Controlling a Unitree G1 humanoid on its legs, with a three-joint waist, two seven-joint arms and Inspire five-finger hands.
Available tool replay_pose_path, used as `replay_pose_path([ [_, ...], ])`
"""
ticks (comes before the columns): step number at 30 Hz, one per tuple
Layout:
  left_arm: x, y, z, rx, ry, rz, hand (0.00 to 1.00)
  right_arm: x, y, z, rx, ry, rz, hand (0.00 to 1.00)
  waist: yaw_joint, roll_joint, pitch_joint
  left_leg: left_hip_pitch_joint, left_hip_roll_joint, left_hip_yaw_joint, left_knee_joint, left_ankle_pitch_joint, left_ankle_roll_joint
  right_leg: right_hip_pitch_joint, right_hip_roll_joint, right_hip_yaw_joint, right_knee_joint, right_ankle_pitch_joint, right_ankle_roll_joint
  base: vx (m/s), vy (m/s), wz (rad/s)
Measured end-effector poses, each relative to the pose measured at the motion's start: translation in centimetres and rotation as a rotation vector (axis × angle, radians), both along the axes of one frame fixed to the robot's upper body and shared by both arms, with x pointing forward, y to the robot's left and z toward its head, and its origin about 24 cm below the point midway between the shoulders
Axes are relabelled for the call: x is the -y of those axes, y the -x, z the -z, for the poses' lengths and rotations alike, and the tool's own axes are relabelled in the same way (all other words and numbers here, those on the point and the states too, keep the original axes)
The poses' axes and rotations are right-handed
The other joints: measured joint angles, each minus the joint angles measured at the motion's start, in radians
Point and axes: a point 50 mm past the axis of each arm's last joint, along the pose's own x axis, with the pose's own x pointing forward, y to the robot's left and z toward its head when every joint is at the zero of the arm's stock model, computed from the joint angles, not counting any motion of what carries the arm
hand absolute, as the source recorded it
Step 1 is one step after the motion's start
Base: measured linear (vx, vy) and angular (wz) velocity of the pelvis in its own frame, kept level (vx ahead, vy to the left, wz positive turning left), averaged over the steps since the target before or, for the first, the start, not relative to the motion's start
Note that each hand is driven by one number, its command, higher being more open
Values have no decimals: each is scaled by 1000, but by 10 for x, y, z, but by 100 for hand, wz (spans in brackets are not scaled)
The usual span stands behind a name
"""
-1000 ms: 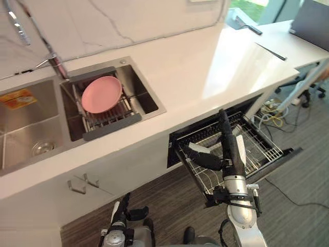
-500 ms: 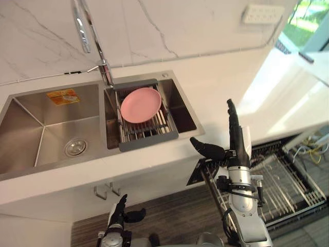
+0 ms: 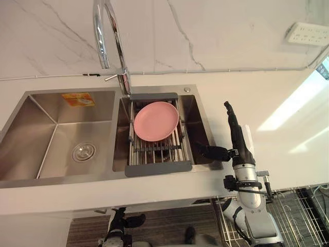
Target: Walk over to the sink, pick up the cup, carry it to the dishwasher, place the cup inside the dishwasher, then close the dishwasher door
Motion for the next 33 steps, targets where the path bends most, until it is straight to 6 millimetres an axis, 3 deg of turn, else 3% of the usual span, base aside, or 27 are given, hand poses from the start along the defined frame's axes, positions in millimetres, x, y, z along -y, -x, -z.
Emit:
replay_pose_path([
  [1,1,-1,-1,9,1,13,100,-4,-3,4,-19,-6,-20,100,3,-13,-1,7,2,0,-26,33,21,12,5,10,-31,12,7,-26,55,9],
  [5,-4,-4,-3,30,-28,35,100,-14,-3,6,-38,-2,-80,100,7,-40,-1,1,-8,-2,-18,35,21,41,-2,14,-89,36,14,-95,29,0],
  [16,-7,-2,-3,49,-72,-5,100,-8,-2,6,-43,42,-89,100,-5,-30,1,-26,9,-34,-48,65,10,48,21,-14,-164,90,-2,-63,-39,7],
  [17,-6,-1,-3,48,-70,-7,100,-12,-6,17,-101,80,-143,100,-11,-27,7,-22,18,-59,-72,76,0,62,38,-37,-192,100,-8,0,0,0],
  [21,-6,-1,-3,49,-70,-7,100,-12,-6,17,-101,80,-144,100,-11,-27,7,-21,18,-58,-72,76,0,62,38,-37,-192,100,-8,0,0,0],
  [33,-9,7,1,18,-61,-77,100,-31,-3,32,-149,-50,-122,100,-27,-27,9,49,30,3,-101,75,-1,89,41,17,-181,97,-7,-28,-4,-13],
])
